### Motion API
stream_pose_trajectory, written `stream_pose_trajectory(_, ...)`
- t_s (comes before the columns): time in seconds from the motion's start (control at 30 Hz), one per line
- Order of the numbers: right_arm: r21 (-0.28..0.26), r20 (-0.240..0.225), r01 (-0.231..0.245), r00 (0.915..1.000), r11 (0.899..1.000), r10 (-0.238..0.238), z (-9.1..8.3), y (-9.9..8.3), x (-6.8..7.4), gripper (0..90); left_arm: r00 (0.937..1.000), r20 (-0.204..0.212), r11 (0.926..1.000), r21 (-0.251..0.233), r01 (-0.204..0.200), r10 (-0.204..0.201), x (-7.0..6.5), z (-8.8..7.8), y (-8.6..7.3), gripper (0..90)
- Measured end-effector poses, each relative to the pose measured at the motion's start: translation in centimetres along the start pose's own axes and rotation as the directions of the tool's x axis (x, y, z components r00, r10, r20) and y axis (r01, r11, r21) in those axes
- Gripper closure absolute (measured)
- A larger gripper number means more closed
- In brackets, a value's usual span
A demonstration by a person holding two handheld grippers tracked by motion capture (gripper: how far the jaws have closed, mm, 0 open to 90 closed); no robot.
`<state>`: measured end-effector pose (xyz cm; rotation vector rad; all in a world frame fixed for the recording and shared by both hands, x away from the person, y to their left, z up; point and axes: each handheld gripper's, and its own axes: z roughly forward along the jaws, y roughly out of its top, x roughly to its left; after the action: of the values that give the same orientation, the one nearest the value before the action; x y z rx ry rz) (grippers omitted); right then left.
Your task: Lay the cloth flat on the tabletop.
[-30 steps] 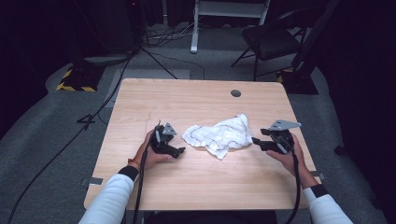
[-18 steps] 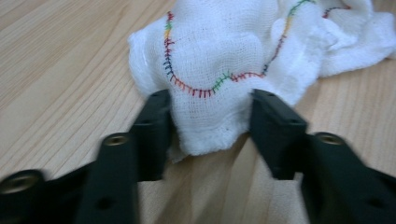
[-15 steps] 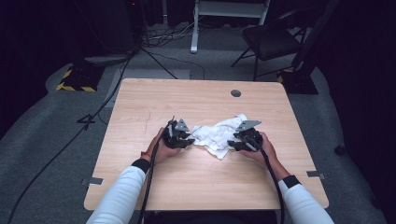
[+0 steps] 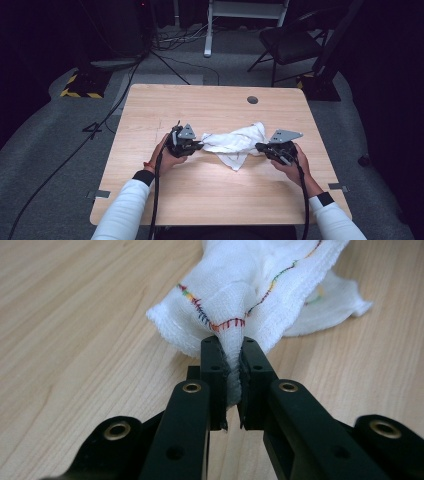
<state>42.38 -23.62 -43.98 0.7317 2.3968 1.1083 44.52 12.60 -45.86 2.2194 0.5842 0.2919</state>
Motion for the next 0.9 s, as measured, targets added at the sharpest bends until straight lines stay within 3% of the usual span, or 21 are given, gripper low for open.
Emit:
stream_pose_trajectory(0.13, -0.014, -0.009, 0.002, 1.0000, 1.000, -0.002, -1.0, -0.1, 0.0, 87.7, 0.9998, 0.008, 0.9999, -0.002, -0.017, 0.017, -0.7, -0.5, 0.3, 83.7)
stream_pose_trajectory(0.2, -0.013, -0.028, 0.013, 0.9995, 1.000, -0.014, -1.7, -0.4, 0.3, 87.8, 0.9979, 0.031, 0.9983, 0.009, -0.057, 0.057, -1.7, -1.0, 0.3, 83.7)
stream_pose_trajectory(0.23, -0.013, -0.028, 0.013, 0.9995, 1.000, -0.014, -1.7, -0.4, 0.3, 87.8, 0.9979, 0.031, 0.9983, 0.009, -0.057, 0.057, -1.7, -1.0, 0.3, 83.7)
stream_pose_trajectory(0.33, -0.002, -0.057, 0.027, 0.9980, 1.000, -0.027, -2.5, -1.1, 0.7, 87.8, 0.9951, 0.074, 0.9977, 0.013, -0.066, 0.065, -2.9, -1.3, 0.0, 83.6)
stream_pose_trajectory(0.37, 0.020, -0.076, 0.036, 0.9965, 0.999, -0.035, -2.9, -1.8, 1.0, 87.7, 0.9911, 0.106, 0.9962, 0.026, -0.083, 0.080, -4.2, -1.2, -0.2, 83.5)
stream_pose_trajectory(0.4, 0.020, -0.076, 0.036, 0.9965, 0.999, -0.035, -2.9, -1.8, 1.0, 87.7, 0.9911, 0.106, 0.9962, 0.026, -0.083, 0.080, -4.2, -1.2, -0.2, 83.4)
stream_pose_trajectory(0.43, 0.046, -0.085, 0.050, 0.9953, 0.998, -0.046, -3.3, -2.6, 1.4, 87.7, 0.9845, 0.138, 0.9922, 0.046, -0.116, 0.109, -5.6, -0.9, -0.4, 83.3)
stream_pose_trajectory(0.47, 0.054, -0.089, 0.048, 0.9952, 0.997, -0.043, -3.5, -3.0, 1.5, 87.7, 0.9845, 0.138, 0.9922, 0.046, -0.116, 0.109, -5.6, -0.9, -0.4, 83.2)
stream_pose_trajectory(0.53, 0.064, -0.092, 0.045, 0.9950, 0.997, -0.039, -3.7, -3.4, 1.6, 87.7, 0.9783, 0.157, 0.9860, 0.076, -0.149, 0.135, -7.2, -0.5, -0.6, 83.0)
stream_pose_trajectory(0.57, 0.081, -0.096, 0.042, 0.9948, 0.996, -0.035, -4.0, -4.3, 1.9, 87.6, 0.9700, 0.181, 0.9773, 0.106, -0.183, 0.162, -8.5, -0.2, -0.8, 82.6)
stream_pose_trajectory(0.6, 0.081, -0.096, 0.042, 0.9948, 0.996, -0.035, -4.0, -4.3, 1.9, 87.6, 0.9700, 0.181, 0.9773, 0.106, -0.183, 0.162, -8.5, -0.2, -0.8, 82.4)
stream_pose_trajectory(0.63, 0.100, -0.102, 0.044, 0.9942, 0.994, -0.033, -4.3, -5.0, 2.3, 87.6, 0.9631, 0.209, 0.9741, 0.113, -0.196, 0.169, -9.6, 0.0, -0.9, 82.4)
stream_pose_trajectory(0.67, 0.109, -0.106, 0.042, 0.9939, 0.993, -0.030, -4.5, -5.4, 2.5, 87.4, 0.9631, 0.209, 0.9741, 0.113, -0.196, 0.169, -9.6, 0.0, -0.9, 82.2)
stream_pose_trajectory(0.73, 0.118, -0.106, 0.045, 0.9938, 0.992, -0.033, -4.6, -5.7, 2.7, 87.3, 0.9572, 0.241, 0.9727, 0.126, -0.195, 0.161, -10.5, 0.2, -1.1, 81.4)
stream_pose_trajectory(0.77, 0.135, -0.106, 0.045, 0.9939, 0.990, -0.030, -4.8, -6.4, 2.9, 86.9, 0.9484, 0.269, 0.9677, 0.138, -0.211, 0.168, -11.2, 0.5, -1.3, 79.8)
stream_pose_trajectory(0.8, 0.135, -0.106, 0.045, 0.9939, 0.990, -0.030, -4.8, -6.4, 2.9, 86.9, 0.9484, 0.269, 0.9677, 0.138, -0.211, 0.168, -11.2, 0.5, -1.3, 78.7)
stream_pose_trajectory(0.83, 0.148, -0.107, 0.045, 0.9938, 0.988, -0.030, -4.8, -6.7, 3.0, 86.5, 0.9431, 0.284, 0.9636, 0.149, -0.222, 0.174, -11.5, 0.5, -1.4, 78.7)
stream_pose_trajectory(0.9, 0.181, -0.106, 0.036, 0.9942, 0.983, -0.016, -5.0, -7.6, 3.1, 83.7, 0.9428, 0.285, 0.9617, 0.158, -0.224, 0.173, -12.0, 0.4, -1.5, 69.0)
